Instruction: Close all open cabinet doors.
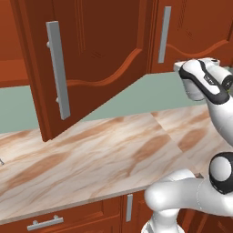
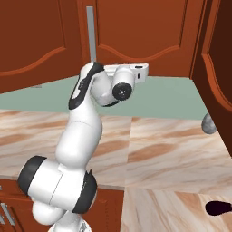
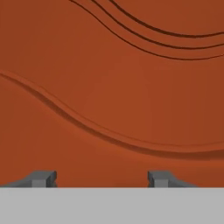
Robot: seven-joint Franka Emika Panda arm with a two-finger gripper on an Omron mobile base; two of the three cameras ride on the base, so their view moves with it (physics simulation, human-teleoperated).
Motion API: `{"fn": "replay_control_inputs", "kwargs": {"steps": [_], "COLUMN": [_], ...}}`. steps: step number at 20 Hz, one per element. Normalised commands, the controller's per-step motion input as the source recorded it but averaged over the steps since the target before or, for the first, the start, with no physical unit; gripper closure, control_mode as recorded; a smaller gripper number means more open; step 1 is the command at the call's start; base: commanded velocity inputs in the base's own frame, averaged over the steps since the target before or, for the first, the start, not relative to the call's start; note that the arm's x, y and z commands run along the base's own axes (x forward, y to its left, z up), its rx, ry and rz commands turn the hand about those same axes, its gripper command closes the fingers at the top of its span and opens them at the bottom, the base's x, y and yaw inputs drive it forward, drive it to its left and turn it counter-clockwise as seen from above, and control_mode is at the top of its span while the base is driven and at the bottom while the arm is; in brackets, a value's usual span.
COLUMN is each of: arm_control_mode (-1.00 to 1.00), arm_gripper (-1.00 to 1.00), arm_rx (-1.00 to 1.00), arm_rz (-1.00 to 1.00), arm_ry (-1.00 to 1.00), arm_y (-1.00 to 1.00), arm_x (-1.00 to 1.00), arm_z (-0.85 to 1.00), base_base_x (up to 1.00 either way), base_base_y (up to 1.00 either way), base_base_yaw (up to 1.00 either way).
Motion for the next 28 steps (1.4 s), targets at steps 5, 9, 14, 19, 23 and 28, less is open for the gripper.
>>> {"fn": "replay_control_inputs", "kwargs": {"steps": [5,9,14,19,23,28], "arm_control_mode": [-1.0,-1.0,-1.0,-1.0,-1.0,-1.0], "arm_gripper": [-1.0,-1.0,-1.0,-1.0,-1.0,-1.0], "arm_rx": [0.0,0.0,0.0,-0.01,-0.06,-0.16], "arm_rz": [0.0,0.0,0.0,0.0,0.0,0.0], "arm_ry": [0.0,0.0,0.0,0.03,0.25,0.41], "arm_y": [0.0,-0.08,-0.24,0.0,0.13,0.59], "arm_x": [0.0,-0.27,-0.91,-0.92,-0.97,-1.0], "arm_z": [0.01,0.02,0.21,0.65,0.63,0.1], "base_base_x": [0.0,0.0,0.0,0.0,0.0,0.0], "base_base_y": [0.0,0.0,0.0,0.0,0.0,0.0], "base_base_yaw": [0.0,0.0,0.0,0.0,0.0,0.0]}}
